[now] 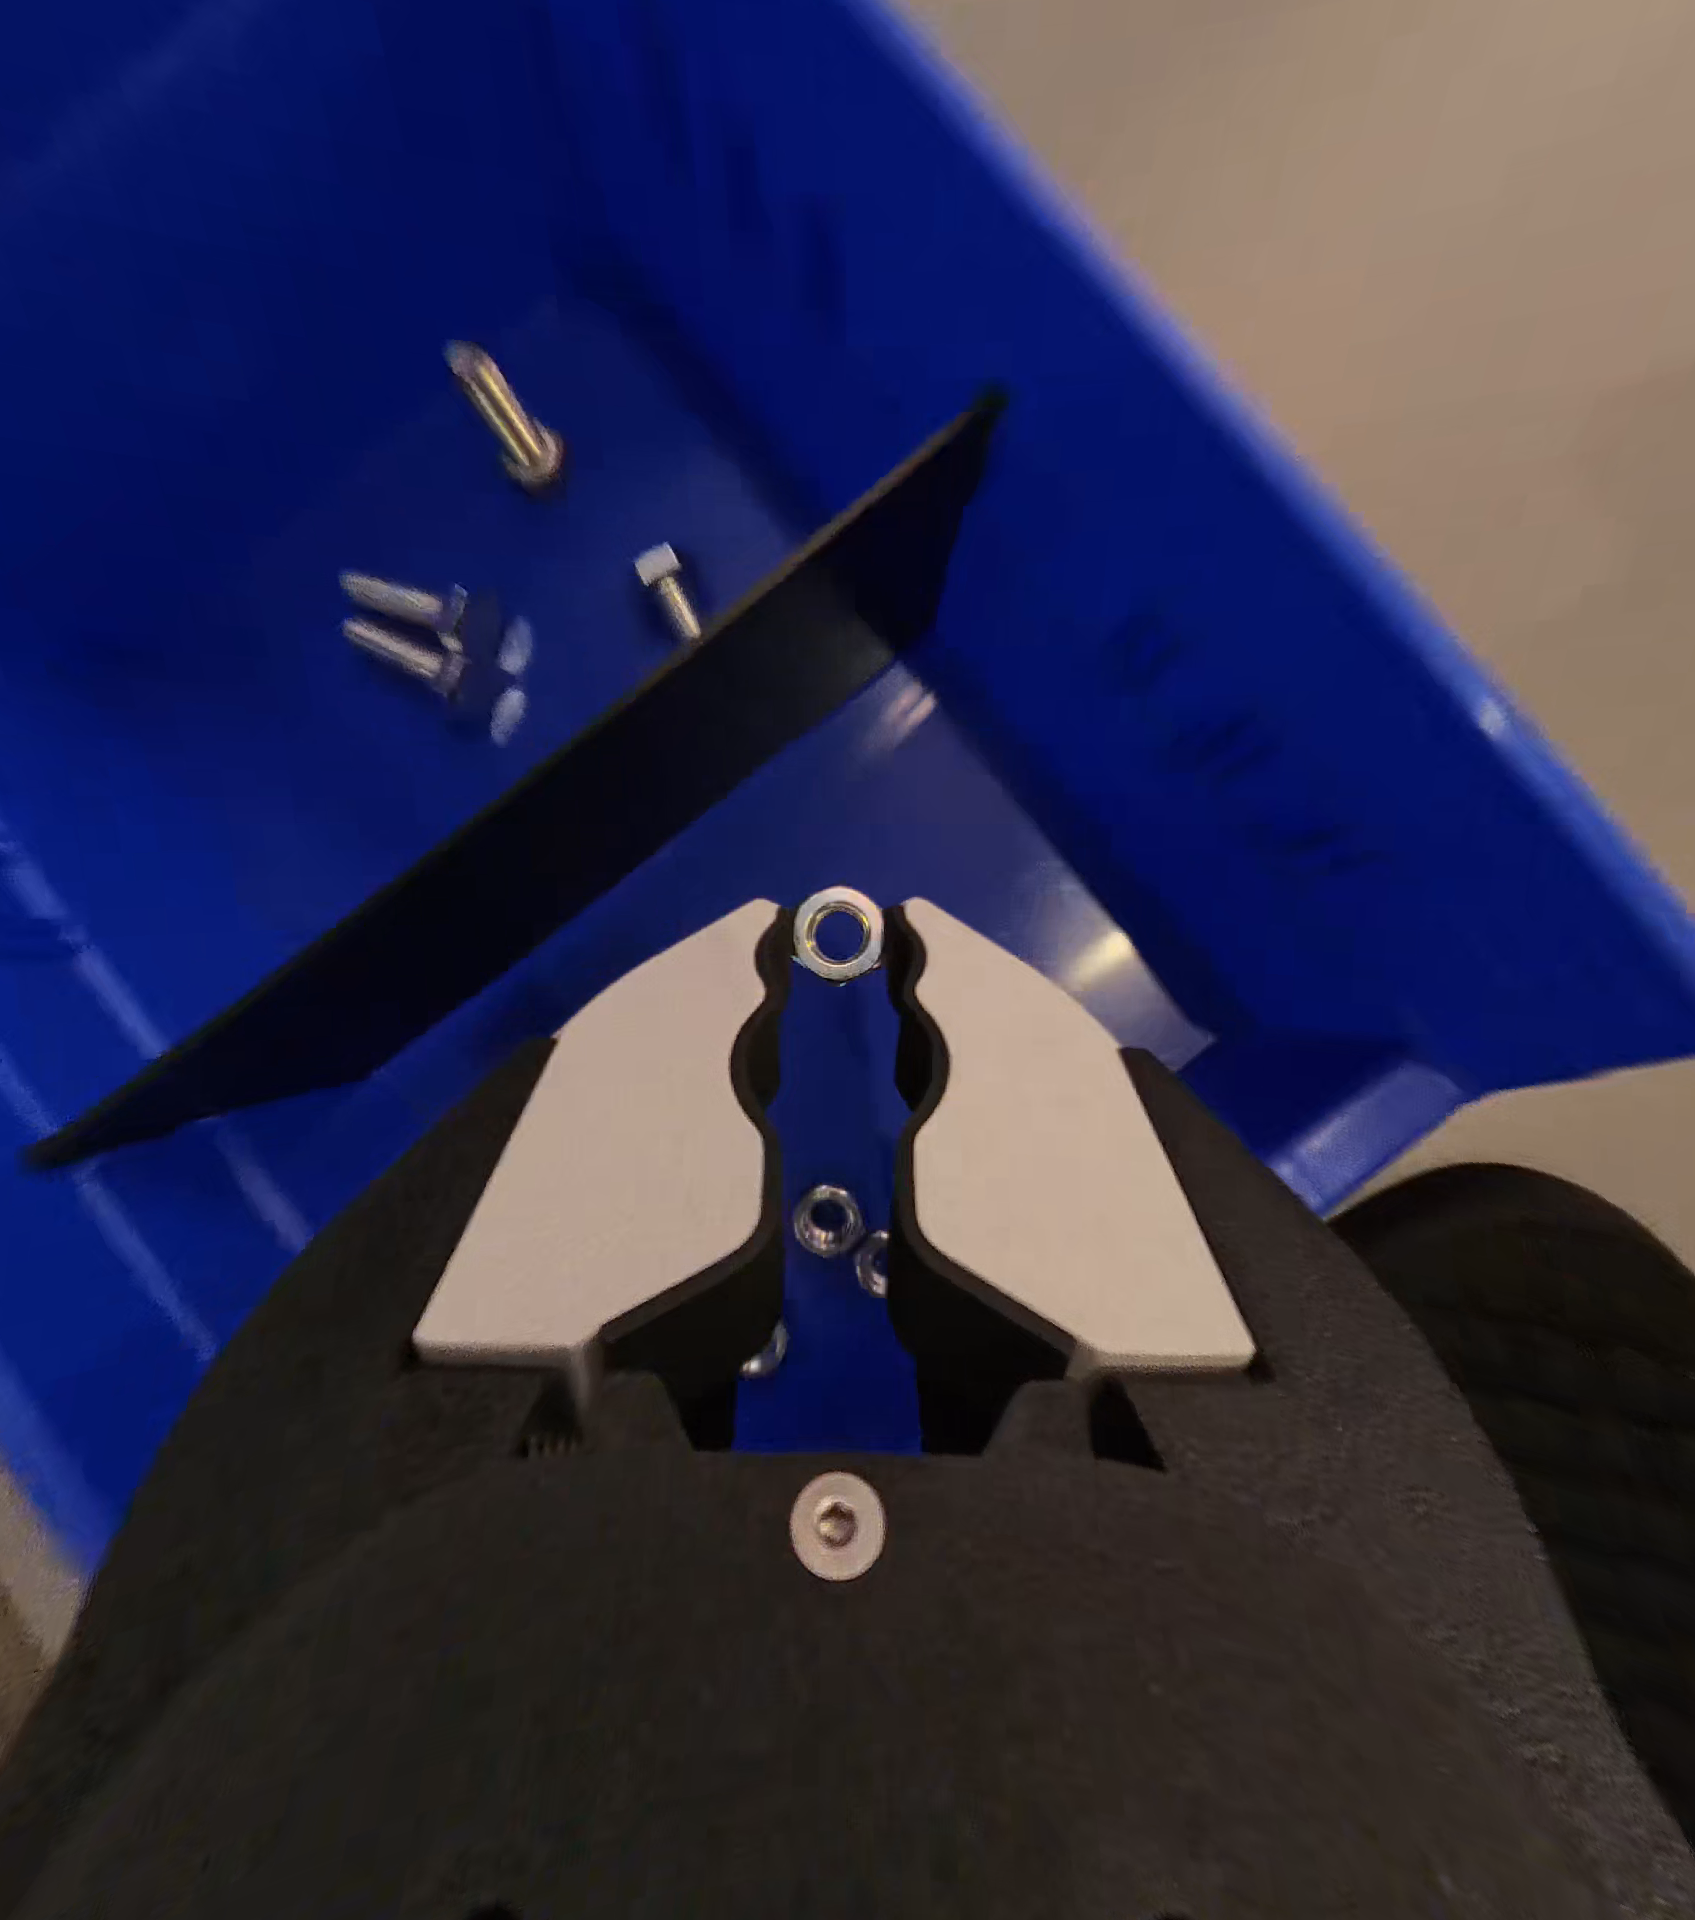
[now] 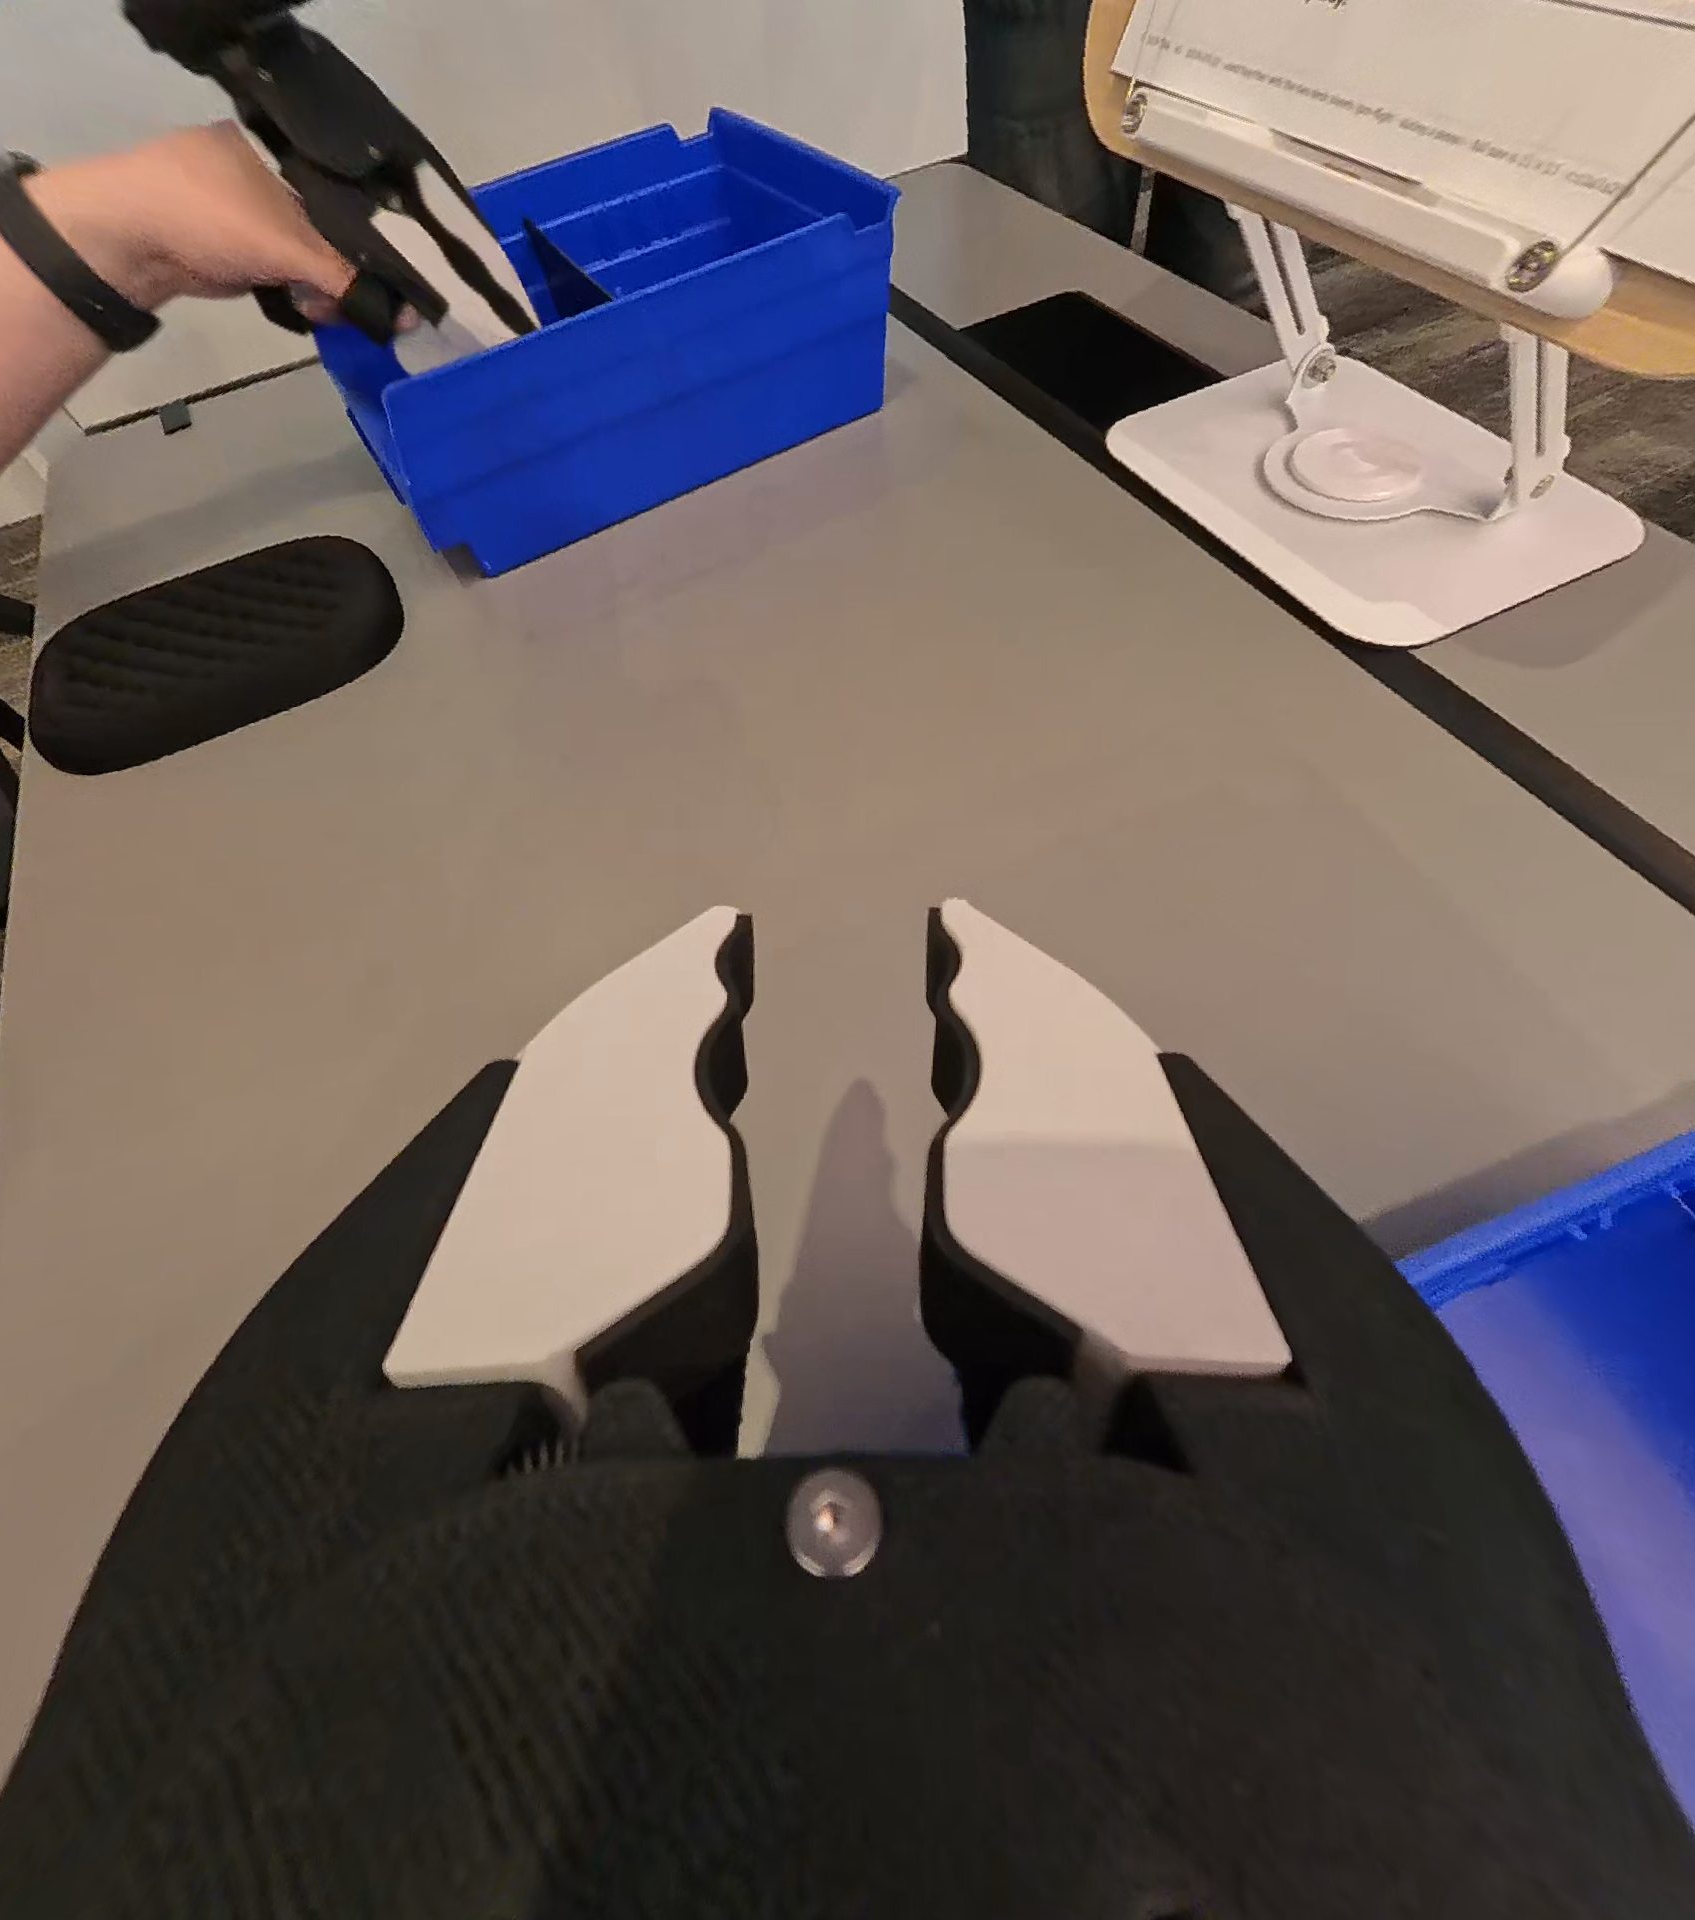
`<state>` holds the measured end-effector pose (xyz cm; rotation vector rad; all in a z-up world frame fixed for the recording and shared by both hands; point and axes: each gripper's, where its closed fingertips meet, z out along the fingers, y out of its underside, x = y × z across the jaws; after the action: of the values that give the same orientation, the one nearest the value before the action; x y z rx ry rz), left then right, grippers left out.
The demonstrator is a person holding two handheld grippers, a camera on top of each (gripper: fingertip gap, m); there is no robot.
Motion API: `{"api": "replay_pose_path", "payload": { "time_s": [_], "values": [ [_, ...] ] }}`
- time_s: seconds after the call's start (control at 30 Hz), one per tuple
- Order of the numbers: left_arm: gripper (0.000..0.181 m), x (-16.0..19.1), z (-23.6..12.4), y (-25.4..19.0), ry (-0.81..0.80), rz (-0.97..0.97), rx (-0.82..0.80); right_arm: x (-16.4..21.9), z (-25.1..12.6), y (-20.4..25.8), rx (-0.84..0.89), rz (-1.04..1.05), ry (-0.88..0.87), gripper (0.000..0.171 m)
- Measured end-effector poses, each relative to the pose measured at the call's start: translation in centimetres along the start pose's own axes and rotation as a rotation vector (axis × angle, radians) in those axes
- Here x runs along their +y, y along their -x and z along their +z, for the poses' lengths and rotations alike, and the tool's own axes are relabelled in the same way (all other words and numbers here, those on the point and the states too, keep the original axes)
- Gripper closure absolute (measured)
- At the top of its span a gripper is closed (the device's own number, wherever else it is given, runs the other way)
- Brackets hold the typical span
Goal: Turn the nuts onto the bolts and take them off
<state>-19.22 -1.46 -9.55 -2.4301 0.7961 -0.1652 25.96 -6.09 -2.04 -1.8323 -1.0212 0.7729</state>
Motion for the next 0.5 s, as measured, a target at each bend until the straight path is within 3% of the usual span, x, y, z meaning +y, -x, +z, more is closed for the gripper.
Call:
{"api": "replay_pose_path", "payload": {
  "time_s": [0.17, 0.27, 0.4, 0.5],
  "values": [
    [0.164, 2.4, 3.2, -0.5, 0.121, -0.030, 0.122, 0.7, 0.6, 0.3, -0.002, -0.009, 0.034, 0.139],
    [0.164, 3.8, 4.1, 0.0, 0.174, -0.011, 0.093, 0.8, 0.7, 0.3, -0.002, -0.011, 0.042, 0.139],
    [0.153, 3.8, 4.0, 0.4, 0.154, -0.036, 0.057, 0.9, 0.3, 0.0, 0.010, -0.006, 0.038, 0.136],
    [0.150, 2.5, 1.2, 1.1, 0.063, -0.103, 0.005, -0.4, -2.2, -1.2, 0.155, -0.002, -0.015, 0.129]
  ]
}}
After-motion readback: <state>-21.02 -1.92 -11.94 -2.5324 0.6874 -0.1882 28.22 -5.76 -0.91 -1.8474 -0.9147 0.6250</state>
